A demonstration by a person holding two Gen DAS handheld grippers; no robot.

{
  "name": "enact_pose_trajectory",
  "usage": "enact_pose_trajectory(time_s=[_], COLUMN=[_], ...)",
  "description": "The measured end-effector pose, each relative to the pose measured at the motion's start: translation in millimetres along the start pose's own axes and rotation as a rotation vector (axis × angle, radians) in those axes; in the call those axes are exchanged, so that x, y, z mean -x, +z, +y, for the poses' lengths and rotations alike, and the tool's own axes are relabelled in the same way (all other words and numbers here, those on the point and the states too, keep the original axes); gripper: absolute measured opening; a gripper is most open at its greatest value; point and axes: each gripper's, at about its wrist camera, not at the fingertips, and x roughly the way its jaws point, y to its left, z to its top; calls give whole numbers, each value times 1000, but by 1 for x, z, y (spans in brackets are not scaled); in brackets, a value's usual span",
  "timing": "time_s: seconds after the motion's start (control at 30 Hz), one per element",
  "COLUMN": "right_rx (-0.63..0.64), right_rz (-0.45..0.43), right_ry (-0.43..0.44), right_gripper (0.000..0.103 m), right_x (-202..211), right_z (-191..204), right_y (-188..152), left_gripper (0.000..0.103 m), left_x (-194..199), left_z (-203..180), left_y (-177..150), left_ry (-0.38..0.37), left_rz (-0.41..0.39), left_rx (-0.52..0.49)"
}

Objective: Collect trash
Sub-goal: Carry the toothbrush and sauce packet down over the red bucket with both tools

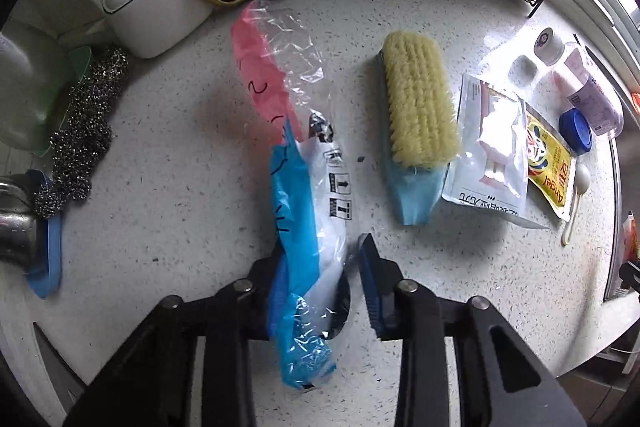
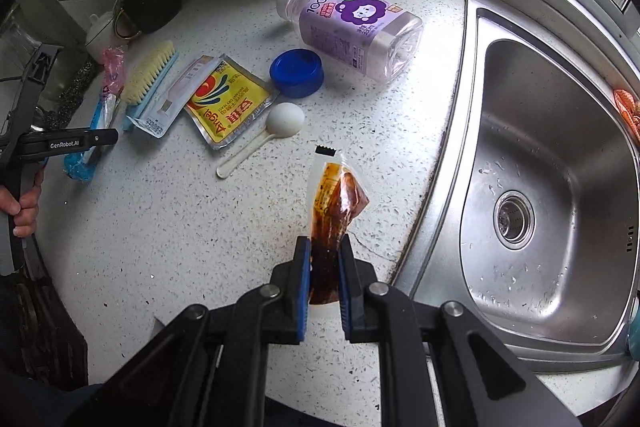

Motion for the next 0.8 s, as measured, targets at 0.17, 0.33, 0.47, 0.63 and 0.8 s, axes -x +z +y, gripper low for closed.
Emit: enact_pose_trajectory(time_s=[0.17,0.33,0.47,0.63,0.8], right_rx=[30,63,115,172,210], right_rz=[-19,-69,-99,-105,-109], right_ry=[36,95,143,163,190], right_gripper=[11,11,11,11,11], right_x=[5,23,38,47,57], right_z=[5,6,8,5,0], right_y=[-1,-3,-8,-18,-32], left_gripper=[11,11,11,11,11], left_x=[16,49,75,88,106], left_z=[-11,-40,-69,-101,-134], left_y=[-24,-58,-82,-106,-119], left_ry=[-1,-16,-62,-102,-105], left_rz=[-8,-59,-91,-102,-115], left_rx=[-2,-48,-54,-60,-68])
